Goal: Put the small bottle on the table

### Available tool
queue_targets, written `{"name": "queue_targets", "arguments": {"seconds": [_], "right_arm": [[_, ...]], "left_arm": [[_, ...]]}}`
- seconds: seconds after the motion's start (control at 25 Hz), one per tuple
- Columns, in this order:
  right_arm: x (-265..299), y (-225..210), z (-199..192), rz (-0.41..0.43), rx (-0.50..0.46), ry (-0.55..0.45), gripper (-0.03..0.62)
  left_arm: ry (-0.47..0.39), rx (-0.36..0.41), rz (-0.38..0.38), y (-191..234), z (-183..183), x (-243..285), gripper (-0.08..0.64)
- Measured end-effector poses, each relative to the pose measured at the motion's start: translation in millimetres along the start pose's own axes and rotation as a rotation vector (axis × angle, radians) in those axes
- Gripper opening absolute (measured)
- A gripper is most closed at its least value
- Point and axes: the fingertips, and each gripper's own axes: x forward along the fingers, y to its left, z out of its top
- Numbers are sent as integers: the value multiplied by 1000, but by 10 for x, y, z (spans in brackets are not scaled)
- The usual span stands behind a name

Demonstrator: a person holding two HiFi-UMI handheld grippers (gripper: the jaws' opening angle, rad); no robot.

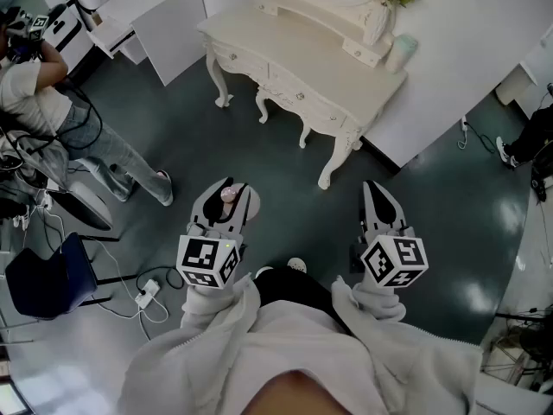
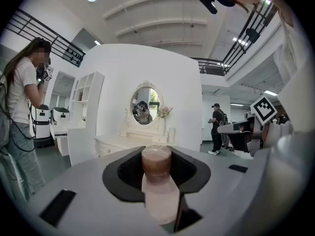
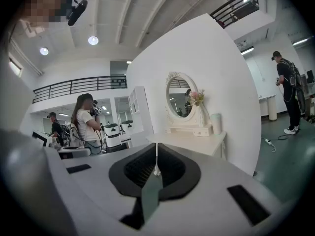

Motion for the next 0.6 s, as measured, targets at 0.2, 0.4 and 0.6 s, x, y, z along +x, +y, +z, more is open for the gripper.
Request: {"name": "queue_targets", "arguments": {"seconds": [0.2,0.4,0.6], "right_arm": [[-8,3,-15,2,12,-4,38],[-54,-7,-21,-20,22,-8,38],[-87,55,-69,-31,22,-9,38]], "left_arm": [[2,-3,-1,-4,-28,1,133],[-4,-1,-11,-28,-21,-24,133],[-7,-4,-6,36,-62,-105,133]]}}
